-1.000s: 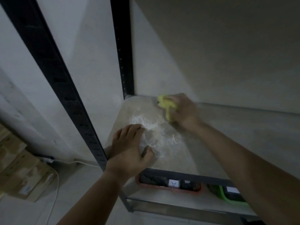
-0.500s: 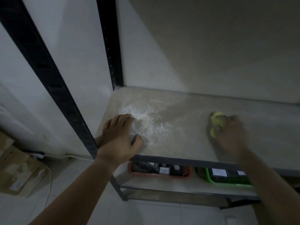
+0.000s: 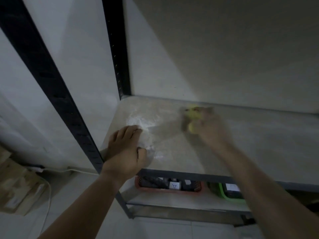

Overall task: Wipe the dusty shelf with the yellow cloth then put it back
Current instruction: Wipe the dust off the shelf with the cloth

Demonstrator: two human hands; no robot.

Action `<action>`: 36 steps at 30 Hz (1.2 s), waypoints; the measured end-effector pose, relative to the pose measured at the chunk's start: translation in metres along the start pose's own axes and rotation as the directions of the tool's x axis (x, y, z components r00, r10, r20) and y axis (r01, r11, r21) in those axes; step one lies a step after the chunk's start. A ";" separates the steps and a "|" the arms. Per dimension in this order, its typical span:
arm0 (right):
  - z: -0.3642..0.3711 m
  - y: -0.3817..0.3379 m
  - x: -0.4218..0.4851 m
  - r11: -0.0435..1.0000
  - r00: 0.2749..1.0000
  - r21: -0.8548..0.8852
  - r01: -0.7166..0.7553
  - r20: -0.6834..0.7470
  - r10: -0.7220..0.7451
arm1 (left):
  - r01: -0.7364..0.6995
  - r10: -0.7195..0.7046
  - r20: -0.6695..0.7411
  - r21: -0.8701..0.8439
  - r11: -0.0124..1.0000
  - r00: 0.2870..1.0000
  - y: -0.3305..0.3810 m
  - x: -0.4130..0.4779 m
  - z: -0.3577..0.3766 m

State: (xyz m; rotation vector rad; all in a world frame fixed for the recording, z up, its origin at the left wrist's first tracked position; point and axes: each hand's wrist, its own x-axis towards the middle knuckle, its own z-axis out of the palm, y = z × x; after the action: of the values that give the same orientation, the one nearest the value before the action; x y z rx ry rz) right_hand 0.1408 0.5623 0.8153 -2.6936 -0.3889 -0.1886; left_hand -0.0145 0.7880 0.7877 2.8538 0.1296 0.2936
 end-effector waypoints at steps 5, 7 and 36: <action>-0.024 0.097 0.052 0.938 0.950 -0.164 -0.306 0.015 0.312 | 0.001 -0.001 -0.006 -0.004 1.000 1.000 -0.002 0.002 0.003; -0.015 0.096 0.063 0.937 0.951 -0.192 -0.293 0.040 0.306 | 0.001 -0.002 -0.011 -0.010 1.000 1.000 -0.003 0.002 0.004; 0.031 -0.028 0.038 0.977 0.989 -0.159 0.140 0.078 -0.129 | 0.007 -0.007 -0.003 0.011 1.000 1.000 -0.002 0.003 0.003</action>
State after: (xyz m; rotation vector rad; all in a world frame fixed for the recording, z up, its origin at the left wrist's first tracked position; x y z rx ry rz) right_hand 0.1715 0.6087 0.8049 -2.8425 -0.6024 -0.1761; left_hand -0.0108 0.7892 0.7854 2.8635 0.1429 0.2972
